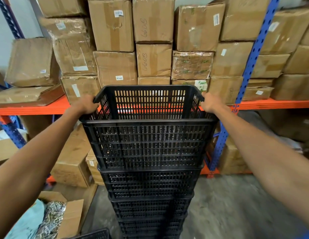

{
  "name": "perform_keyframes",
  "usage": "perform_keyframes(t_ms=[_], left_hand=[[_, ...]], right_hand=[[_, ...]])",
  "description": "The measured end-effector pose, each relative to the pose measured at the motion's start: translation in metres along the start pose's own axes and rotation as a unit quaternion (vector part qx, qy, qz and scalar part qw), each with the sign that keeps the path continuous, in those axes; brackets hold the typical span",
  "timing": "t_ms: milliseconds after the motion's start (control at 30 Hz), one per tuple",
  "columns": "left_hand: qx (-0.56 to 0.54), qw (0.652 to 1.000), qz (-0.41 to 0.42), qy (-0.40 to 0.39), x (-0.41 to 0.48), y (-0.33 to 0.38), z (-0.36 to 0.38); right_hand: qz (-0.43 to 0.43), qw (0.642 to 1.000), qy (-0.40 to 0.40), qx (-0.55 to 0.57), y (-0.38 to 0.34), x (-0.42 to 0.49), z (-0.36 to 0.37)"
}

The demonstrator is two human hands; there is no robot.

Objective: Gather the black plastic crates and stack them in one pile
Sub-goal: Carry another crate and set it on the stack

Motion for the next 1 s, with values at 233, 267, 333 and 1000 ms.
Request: perform_keyframes(t_ms=[233,267,333,1000], left_hand=[[0.099,0.995,0.012,0.001,0.011,0.003,0.004],[0.119,0.993,0.008,0.002,0.012,0.004,0.004],[0.152,0.988,0.003,0.005,0.012,0.006,0.006],[0.153,0.982,0.089,-0.072,0.027,-0.003,0.031]], right_hand=[[0.007,0.997,0.024,-0.075,-0.005,-0.009,-0.002],[0.010,0.996,0.028,-0.086,-0.007,-0.010,-0.002],[0.008,0.994,0.025,-0.104,-0.011,-0.011,-0.002],[-0.040,0.992,-0.061,-0.105,-0.005,0.008,0.024]])
Point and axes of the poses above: each hand's wrist, its own x-axis towards the middle knuckle, its own z-axis out of the palm, y = z × x, the point moved 5 cm from there along x, towards the middle knuckle, and after that the axes turned 6 degrees about -y, right-handed, at the moved point
